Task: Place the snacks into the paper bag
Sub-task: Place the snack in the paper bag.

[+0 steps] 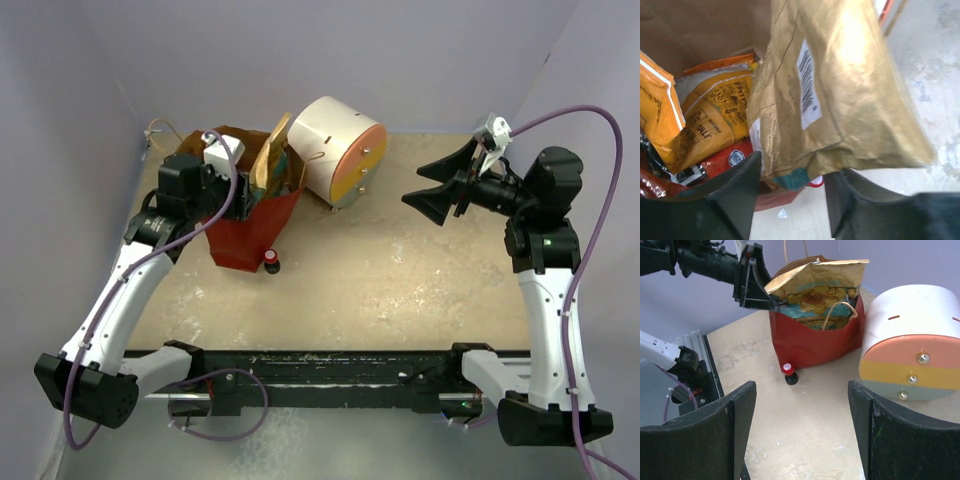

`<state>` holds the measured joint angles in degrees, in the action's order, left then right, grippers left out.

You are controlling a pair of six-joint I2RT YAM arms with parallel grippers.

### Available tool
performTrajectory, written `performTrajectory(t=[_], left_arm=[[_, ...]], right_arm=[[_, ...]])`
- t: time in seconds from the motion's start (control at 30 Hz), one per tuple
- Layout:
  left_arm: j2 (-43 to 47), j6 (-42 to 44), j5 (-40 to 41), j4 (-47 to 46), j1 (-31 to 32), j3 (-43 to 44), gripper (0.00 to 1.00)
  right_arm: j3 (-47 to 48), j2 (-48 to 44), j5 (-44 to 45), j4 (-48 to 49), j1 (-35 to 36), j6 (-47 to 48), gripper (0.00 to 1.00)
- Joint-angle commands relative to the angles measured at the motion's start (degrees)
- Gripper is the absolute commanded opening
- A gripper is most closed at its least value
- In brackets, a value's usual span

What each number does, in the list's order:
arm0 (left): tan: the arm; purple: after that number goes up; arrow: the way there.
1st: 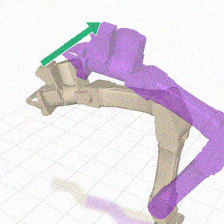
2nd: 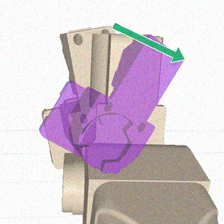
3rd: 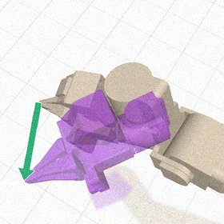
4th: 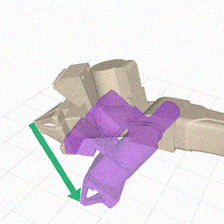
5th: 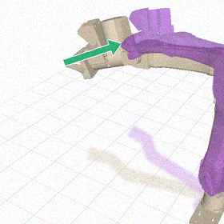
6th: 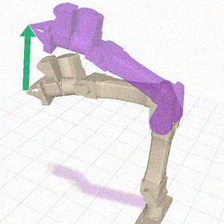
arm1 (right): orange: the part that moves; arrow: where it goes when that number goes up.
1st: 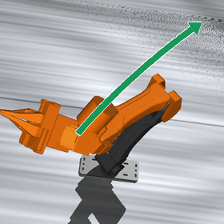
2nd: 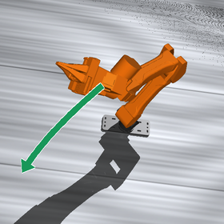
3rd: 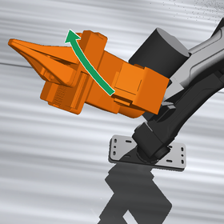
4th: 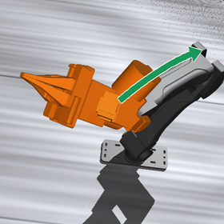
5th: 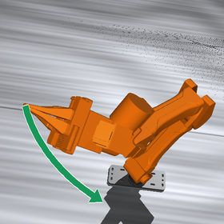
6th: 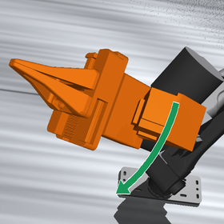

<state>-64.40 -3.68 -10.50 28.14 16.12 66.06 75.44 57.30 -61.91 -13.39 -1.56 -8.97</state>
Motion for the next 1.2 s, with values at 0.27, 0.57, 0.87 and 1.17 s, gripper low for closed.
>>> performTrajectory(t=[0.27,0.57,0.87,1.17], left_arm=[[-2.06,5.68,-16.07,5.95,-0.15,18.97,0.95],[-13.73,9.68,-10.91,7.22,-0.04,29.15,0.82],[-17.52,14.94,0.94,3.7,-0.27,25.49,0.35],[-19.38,19.4,3.56,5.76,-4.31,16.75,0.09]], right_arm=[[0.35,0.09,0.12,2.0,-0.2,0.29,0.76],[0.2,-0.06,0.03,2.05,-0.2,0.17,0.76],[-0.77,-0.7,0.21,2.01,-0.2,0.19,0.76],[-1.28,-0.02,-0.02,3.88,-0.2,-0.1,0.76]])
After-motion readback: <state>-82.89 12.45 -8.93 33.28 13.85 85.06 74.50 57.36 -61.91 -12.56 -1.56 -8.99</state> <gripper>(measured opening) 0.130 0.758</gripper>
